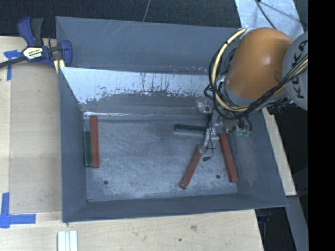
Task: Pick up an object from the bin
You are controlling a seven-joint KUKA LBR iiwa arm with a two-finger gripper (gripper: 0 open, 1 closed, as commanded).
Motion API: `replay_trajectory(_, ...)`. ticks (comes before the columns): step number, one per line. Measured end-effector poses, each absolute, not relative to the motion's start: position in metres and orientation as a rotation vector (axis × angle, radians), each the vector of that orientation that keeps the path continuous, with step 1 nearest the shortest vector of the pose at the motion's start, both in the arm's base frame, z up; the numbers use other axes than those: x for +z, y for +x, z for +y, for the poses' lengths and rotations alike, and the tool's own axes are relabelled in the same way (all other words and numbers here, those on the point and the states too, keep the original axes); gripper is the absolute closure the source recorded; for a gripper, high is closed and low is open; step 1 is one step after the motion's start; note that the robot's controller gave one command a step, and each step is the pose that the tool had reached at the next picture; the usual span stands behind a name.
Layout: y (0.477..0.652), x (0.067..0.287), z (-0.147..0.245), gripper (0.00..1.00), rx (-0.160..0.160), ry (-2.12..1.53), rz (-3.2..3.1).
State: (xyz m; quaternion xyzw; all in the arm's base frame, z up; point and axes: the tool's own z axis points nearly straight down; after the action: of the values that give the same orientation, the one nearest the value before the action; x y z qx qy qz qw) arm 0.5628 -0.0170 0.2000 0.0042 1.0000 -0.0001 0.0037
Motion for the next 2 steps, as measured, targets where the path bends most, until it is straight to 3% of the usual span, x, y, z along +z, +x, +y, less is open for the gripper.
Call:
replay_trajectory(1,0.589,0.131,-0.037,0.00,0.001,0.164,3.130)
replay_trajectory(2,0.595,0.085,-0.034,1.00,0.000,0.222,3.131)
